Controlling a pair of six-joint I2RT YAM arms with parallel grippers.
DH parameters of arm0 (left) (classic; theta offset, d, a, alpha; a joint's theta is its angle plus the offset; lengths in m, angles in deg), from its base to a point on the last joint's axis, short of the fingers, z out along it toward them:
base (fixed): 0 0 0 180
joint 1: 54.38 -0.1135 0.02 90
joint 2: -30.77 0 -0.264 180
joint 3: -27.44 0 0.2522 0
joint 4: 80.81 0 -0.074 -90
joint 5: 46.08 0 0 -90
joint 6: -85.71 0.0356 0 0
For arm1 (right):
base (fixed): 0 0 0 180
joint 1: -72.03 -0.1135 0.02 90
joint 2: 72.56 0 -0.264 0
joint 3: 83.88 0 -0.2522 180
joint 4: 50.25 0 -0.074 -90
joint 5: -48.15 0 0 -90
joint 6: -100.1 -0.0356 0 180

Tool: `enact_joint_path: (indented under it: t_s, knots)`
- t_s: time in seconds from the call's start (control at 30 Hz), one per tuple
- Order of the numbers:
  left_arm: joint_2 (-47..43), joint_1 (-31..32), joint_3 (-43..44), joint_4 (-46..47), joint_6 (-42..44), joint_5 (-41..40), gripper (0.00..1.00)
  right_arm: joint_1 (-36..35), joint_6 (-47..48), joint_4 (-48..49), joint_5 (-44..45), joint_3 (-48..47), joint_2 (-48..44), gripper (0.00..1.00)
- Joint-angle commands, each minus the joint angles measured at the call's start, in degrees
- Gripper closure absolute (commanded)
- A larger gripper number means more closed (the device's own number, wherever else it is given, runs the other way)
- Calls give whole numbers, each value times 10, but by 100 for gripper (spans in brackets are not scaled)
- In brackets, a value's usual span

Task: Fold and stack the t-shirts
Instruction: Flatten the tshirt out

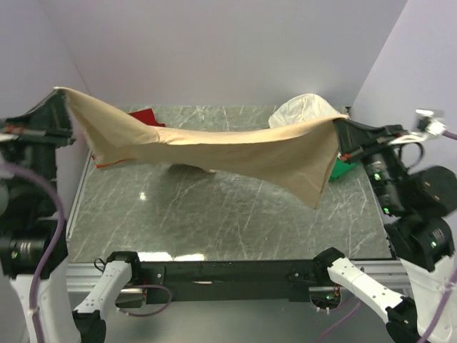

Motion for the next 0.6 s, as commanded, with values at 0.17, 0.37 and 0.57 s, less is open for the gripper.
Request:
enact_joint_path:
  t_s: [0.17, 0.37, 0.57]
  knots:
    - [26, -1, 52, 63, -3, 48, 99, -4, 16, 59, -30, -36, 17, 100]
    - [175, -2, 58, 72, -6, 83, 99, 20, 37, 81, 46, -28, 122, 100]
    - [325, -2, 105, 81, 1, 107, 99, 113, 3, 117, -38, -19, 230, 100]
